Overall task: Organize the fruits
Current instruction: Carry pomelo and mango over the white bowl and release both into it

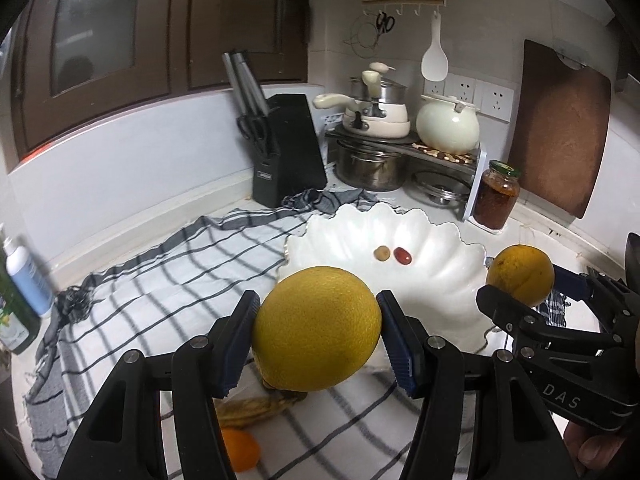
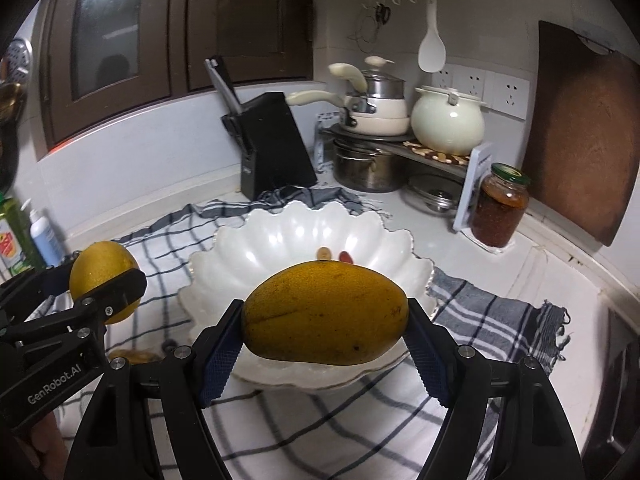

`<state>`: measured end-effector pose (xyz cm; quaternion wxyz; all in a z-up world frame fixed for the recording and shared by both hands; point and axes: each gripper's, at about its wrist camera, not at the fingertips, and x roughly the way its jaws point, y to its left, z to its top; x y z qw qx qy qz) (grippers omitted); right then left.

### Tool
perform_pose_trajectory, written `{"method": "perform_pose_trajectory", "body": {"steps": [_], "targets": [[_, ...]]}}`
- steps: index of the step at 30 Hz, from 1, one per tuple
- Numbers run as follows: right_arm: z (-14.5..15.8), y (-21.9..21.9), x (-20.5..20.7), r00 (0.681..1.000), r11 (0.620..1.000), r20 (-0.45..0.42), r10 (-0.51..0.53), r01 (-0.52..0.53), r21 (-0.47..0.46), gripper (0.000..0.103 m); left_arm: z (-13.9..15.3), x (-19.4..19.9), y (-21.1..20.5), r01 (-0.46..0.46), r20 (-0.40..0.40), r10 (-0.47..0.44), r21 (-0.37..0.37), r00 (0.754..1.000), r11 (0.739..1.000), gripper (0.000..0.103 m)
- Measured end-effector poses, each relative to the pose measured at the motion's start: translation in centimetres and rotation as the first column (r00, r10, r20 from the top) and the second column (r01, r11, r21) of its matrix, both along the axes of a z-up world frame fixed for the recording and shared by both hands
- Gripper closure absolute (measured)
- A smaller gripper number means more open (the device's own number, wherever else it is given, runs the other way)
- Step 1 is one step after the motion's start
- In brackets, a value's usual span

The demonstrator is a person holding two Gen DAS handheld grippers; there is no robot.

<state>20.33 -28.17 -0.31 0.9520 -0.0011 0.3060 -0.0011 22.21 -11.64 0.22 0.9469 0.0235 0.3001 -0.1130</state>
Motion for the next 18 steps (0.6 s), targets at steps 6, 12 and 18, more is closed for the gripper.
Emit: {"method": "perform_pose_trajectory", "body": {"steps": [6,12,18], "targets": [[-0.9,-1.8,1.8,0.999,1.0,-0.025,-0.025,0.026,0.007,0.026,-1.2,2.4,-1.9,0.022,-0.034,-0.022,0.014,0.999,1.0,0.044],[-2.3,-3.0,3.4,0.998,0.999,-0.062,-0.03,0.031,0.009,0.026,-2.9,4.2,-3.1,0.033,-0.072,-0.031,0.025,0.997,0.999,0.044],[-3.8,-3.5,4.6,0.995,1.0,-0.101,-0.022,0.024,0.012,0.026,-4.4,5.6,-3.7,0.036,-0.107,-0.032,0.033,0.994,0.999,0.044]]}}
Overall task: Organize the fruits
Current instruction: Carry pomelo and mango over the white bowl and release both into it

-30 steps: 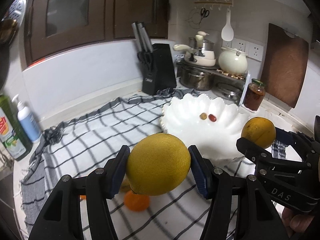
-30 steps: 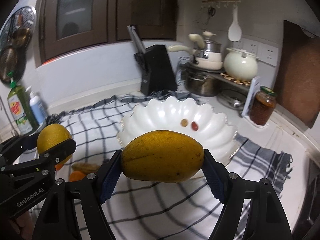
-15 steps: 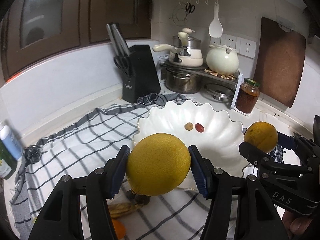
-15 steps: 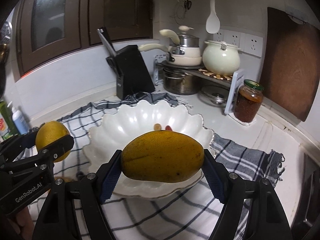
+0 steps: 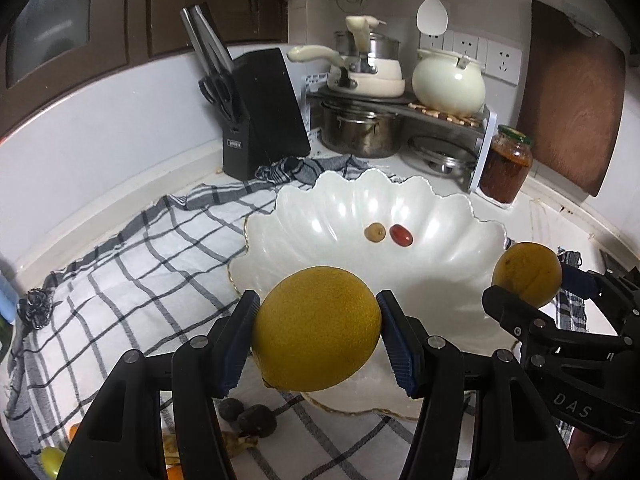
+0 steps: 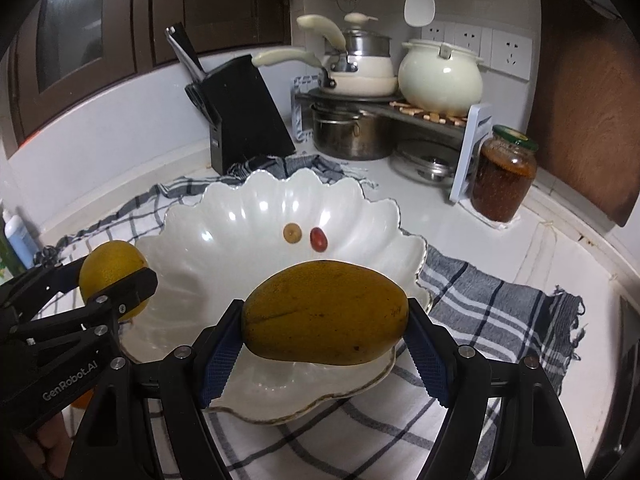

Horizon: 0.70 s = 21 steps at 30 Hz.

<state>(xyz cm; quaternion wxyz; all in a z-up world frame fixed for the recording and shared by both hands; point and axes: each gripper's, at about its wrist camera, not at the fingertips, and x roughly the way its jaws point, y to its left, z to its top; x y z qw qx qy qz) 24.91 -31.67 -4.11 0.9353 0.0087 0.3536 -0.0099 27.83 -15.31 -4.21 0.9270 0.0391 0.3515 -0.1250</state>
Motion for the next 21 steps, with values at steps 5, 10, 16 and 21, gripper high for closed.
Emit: {"method": "perform_pose_trajectory", "body": {"steps": [5,10,16,21], "targets": [[-0.7,0.0,0.5,1.0,1.0,-0.021,0.007,-0.007,0.0,0.026,-0.8,0.6,-0.2,0.0,-0.019,0.0,0.008,1.0,1.0,0.044],[-1.1,0.1,0.7,0.999,1.0,-0.04,0.012,-0.012,-0.002,0.025,-1.4,1.0,-0.4,0.003,-0.044,-0.002,0.015,0.999,1.0,0.044],[-1.6,0.1,0.8,0.998,1.0,-0.069,0.007,-0.006,0.012,0.024,-0.9,0.5,-0.3,-0.012,0.001,0.012,0.043,1.0,0.999,0.026],[-0.6,0.3,0.1,0.999,0.999,-0.029,-0.032,0.031,-0.044,0.007,-0.1,0.1,0.4,-0.035,0.032,0.033,0.053,0.999,0.998,0.021]]}}
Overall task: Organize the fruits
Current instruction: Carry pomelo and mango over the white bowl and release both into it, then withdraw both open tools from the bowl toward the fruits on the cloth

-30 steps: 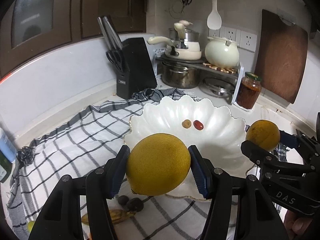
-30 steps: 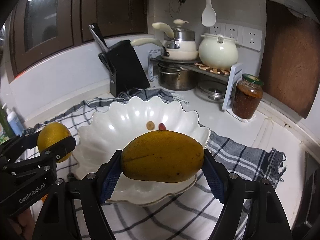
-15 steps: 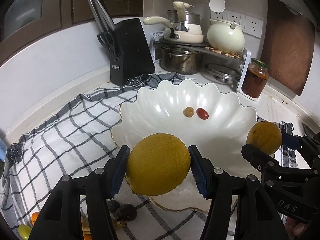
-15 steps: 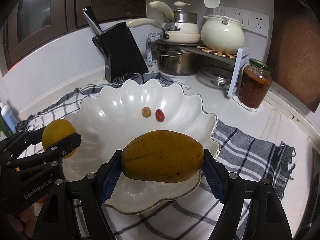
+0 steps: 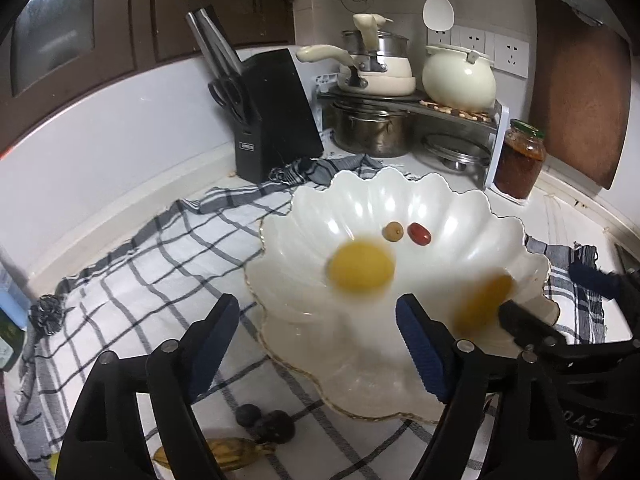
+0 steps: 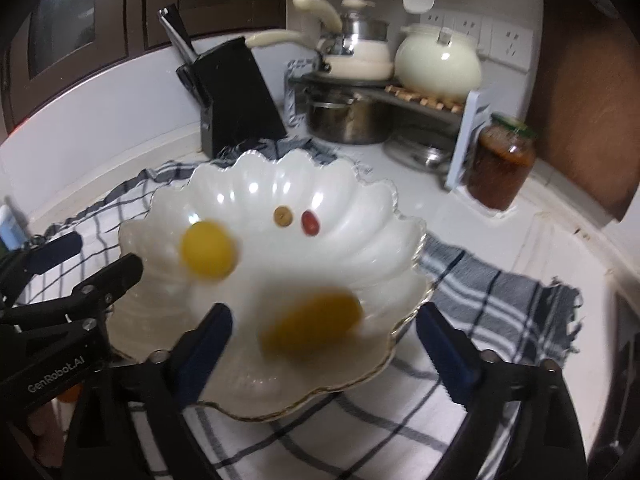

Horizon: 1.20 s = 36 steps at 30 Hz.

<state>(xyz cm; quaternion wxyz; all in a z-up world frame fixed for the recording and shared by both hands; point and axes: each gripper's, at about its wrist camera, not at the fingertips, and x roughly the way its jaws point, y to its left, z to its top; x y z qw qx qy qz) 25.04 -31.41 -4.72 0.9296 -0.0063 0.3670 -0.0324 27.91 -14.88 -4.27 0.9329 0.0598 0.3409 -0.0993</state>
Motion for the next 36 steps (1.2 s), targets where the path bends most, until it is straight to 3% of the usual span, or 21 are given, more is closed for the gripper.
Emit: {"method": "perform_pose_trajectory", "body": {"steps": [8,23,36], "targets": [[1.6,0.7,-1.4,0.999,0.999,0.047,-0.024,0.026,-0.031,0.007,1.5,-1.6,1.6,-0.035,0.042,0.035,0.004,0.998,0.999,0.007],[5.4,5.9,-6.0,0.989,0.998,0.146,0.018,-0.01,-0.054,0.007,5.0,-6.6,7.4,-0.094,0.12,0.096,-0.026,0.988,0.995,0.005],[6.0,10.4,-8.8,0.985,0.998,0.166,0.055,-0.048,-0.049,0.007,5.6,-9.9,11.9,-0.137,0.133,0.141,-0.041,0.981,0.99,0.005]]}}
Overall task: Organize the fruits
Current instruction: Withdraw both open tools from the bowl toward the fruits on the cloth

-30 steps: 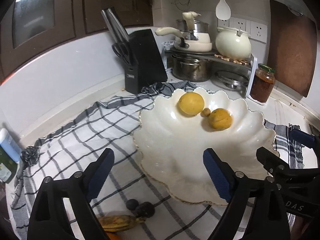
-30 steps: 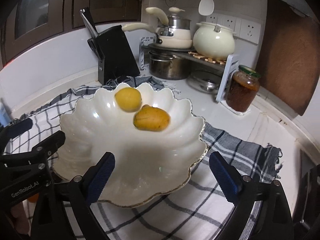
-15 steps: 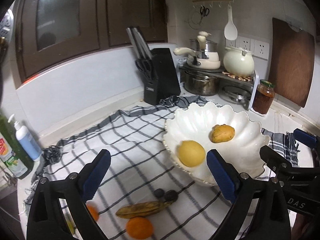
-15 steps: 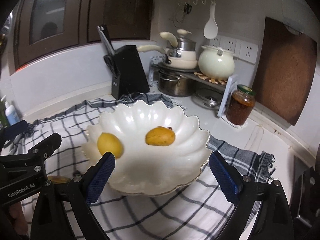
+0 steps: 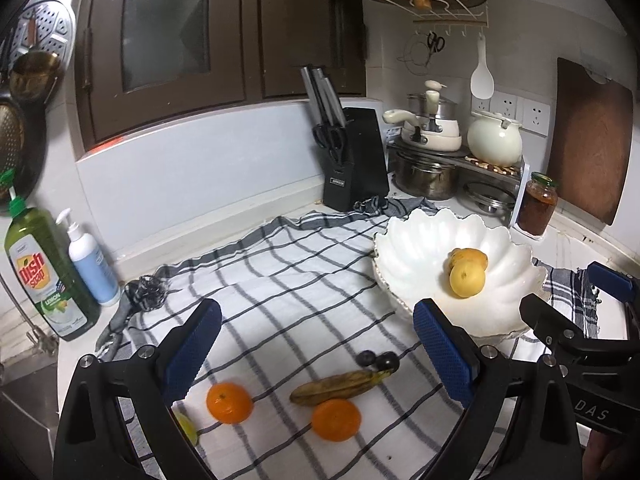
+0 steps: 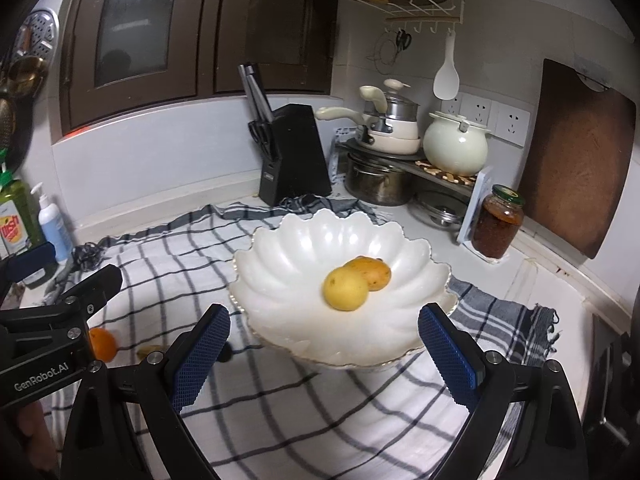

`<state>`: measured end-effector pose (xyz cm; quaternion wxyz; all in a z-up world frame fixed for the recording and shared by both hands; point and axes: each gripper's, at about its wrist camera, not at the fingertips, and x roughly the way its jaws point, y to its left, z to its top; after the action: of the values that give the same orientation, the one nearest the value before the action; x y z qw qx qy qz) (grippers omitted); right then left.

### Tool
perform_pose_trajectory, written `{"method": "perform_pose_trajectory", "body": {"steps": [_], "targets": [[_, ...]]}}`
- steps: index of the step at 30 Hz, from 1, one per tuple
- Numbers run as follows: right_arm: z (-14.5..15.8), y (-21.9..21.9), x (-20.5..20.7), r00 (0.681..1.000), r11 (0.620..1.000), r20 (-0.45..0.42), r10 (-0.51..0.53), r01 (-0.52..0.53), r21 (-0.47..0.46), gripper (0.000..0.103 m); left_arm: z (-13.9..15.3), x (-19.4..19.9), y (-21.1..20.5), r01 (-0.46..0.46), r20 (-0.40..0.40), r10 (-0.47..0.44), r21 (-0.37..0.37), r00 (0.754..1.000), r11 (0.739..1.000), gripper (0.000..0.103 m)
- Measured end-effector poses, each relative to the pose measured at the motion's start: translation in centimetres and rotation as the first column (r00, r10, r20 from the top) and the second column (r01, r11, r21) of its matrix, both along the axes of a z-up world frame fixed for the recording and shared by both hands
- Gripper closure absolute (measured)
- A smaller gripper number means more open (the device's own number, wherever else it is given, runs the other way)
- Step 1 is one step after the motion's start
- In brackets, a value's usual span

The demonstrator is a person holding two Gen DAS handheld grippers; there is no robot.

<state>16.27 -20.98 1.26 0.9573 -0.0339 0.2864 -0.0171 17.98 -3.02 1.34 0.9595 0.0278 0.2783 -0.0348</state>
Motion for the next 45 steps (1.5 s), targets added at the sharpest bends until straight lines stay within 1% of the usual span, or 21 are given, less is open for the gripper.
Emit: {"method": "perform_pose_trajectory", "body": {"steps": [9,18,21,35,45], "targets": [[-0.6,1.8,-0.7,1.0,1.0,-0.015,0.015,-0.015,-0.003,0.007,-1.2,-0.9,1.7,-0.012,-0.028,0.012,-0.02,1.0,1.0,0.005],[-2.6,3.2,-0.9,0.998,0.999,-0.055,0.037,-0.037,0.01,0.007,-2.8,-2.2,3.3,-0.034,-0.049,0.034,0.0,0.998,0.999,0.005],[-3.4,4.1,-0.8,0.996,0.998,-0.066,0.056,-0.055,0.013,0.007,-3.5,-2.8,4.3,-0.052,-0.053,0.053,0.017,0.997,0.998,0.005],[-7.4,9.5,-0.3,0.98,0.99,-0.138,0.143,-0.14,0.026,0.007,-6.5,-3.8,9.4,-0.141,-0.094,0.145,0.048,0.985,0.989,0.005],[-9.5,12.9,0.4,0.967,0.983,-0.176,0.184,-0.185,0.008,0.007,-8.8,-3.6,12.6,-0.197,-0.145,0.201,0.037,0.969,0.98,0.006]]}}
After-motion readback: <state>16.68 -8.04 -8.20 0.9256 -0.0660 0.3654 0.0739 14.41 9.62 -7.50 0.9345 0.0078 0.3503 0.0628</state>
